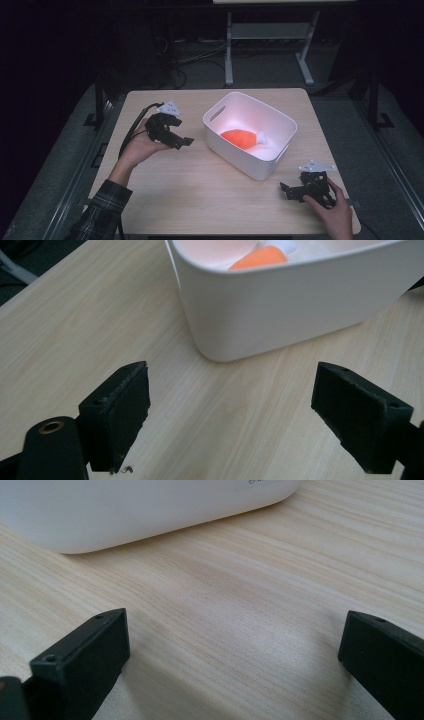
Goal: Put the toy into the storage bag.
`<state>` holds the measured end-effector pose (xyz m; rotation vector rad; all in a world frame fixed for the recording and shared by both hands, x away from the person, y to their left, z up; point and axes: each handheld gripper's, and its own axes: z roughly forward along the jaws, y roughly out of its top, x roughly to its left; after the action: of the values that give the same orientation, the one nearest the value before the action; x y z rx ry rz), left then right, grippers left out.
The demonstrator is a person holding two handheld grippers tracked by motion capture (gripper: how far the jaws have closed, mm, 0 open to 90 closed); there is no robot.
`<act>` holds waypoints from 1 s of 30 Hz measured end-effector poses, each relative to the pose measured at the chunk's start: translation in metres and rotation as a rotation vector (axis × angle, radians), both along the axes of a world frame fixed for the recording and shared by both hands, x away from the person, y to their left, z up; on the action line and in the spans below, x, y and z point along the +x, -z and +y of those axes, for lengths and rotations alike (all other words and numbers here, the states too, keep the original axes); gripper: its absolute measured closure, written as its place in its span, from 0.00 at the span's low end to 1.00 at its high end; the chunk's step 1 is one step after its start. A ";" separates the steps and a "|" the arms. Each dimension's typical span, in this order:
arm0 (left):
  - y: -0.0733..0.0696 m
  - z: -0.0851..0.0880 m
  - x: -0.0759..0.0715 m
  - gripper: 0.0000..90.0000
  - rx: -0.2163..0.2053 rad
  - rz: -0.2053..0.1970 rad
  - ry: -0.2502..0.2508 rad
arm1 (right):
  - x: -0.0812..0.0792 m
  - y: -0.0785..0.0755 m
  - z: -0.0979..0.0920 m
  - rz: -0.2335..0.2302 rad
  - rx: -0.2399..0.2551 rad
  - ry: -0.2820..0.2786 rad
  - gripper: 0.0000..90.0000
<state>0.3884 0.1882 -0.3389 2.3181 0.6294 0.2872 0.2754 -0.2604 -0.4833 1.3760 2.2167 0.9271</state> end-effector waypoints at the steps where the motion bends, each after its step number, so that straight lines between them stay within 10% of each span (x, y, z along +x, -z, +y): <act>1: 0.002 0.003 -0.002 0.17 -0.007 -0.001 -0.002 | 0.000 0.000 0.000 0.000 0.000 0.000 0.00; 30: 0.057 0.046 -0.053 0.17 -0.043 -0.007 -0.114 | 0.000 0.000 0.000 0.000 0.000 0.000 0.00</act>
<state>0.3355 0.2347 -0.3955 2.2436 0.7582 0.3315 0.2754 -0.2604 -0.4833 1.3757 2.2167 0.9267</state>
